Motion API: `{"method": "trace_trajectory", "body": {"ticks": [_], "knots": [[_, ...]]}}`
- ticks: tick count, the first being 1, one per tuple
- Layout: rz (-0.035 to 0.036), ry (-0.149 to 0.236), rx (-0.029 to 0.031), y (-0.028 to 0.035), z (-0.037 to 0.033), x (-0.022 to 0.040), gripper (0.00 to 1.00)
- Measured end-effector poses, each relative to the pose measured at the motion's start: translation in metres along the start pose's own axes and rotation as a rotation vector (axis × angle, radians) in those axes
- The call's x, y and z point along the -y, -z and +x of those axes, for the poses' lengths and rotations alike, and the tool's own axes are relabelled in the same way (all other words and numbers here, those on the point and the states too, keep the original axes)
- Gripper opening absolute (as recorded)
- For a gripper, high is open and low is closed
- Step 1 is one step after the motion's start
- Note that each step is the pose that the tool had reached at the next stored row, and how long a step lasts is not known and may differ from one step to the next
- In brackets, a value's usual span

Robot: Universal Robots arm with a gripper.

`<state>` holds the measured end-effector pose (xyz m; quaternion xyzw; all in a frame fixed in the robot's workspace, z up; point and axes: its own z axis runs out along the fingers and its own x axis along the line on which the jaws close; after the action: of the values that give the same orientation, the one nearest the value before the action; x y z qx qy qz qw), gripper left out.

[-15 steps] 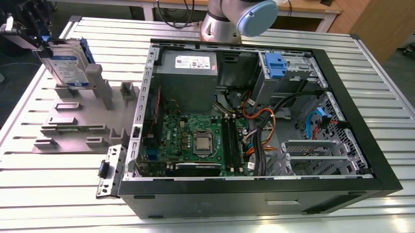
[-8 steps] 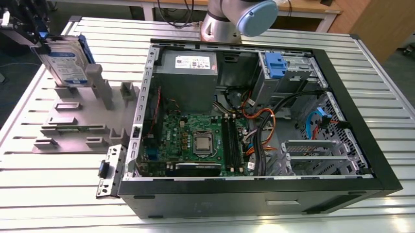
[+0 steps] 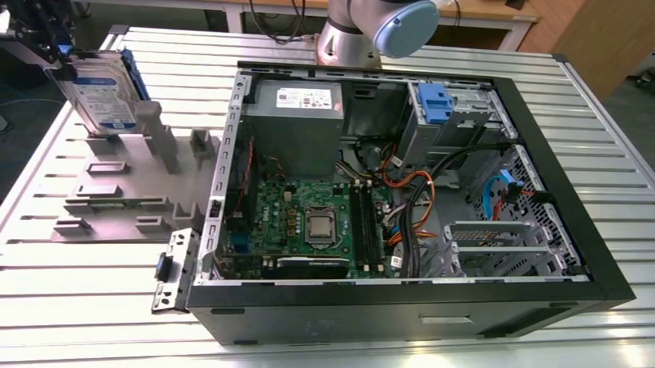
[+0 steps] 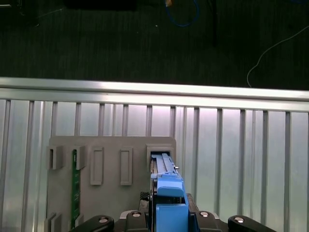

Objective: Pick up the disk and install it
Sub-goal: 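Pick up the disk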

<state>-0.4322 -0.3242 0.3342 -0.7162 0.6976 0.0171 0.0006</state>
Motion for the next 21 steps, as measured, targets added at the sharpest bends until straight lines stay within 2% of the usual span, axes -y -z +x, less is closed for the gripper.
{"method": "trace_trajectory", "body": {"ticks": [3, 12, 14, 21], "knots": [[0.0001, 0.0, -0.0001, 0.0024, 0.0, -0.0001, 0.36], [0.0, 0.0, -0.0002, 0.0034, -0.0001, -0.0001, 0.36], [0.0, 0.0, -0.0002, 0.0062, -0.0002, -0.0001, 0.36], [-0.0001, 0.0, -0.0002, 0.0095, -0.0002, -0.0002, 0.36]]}}
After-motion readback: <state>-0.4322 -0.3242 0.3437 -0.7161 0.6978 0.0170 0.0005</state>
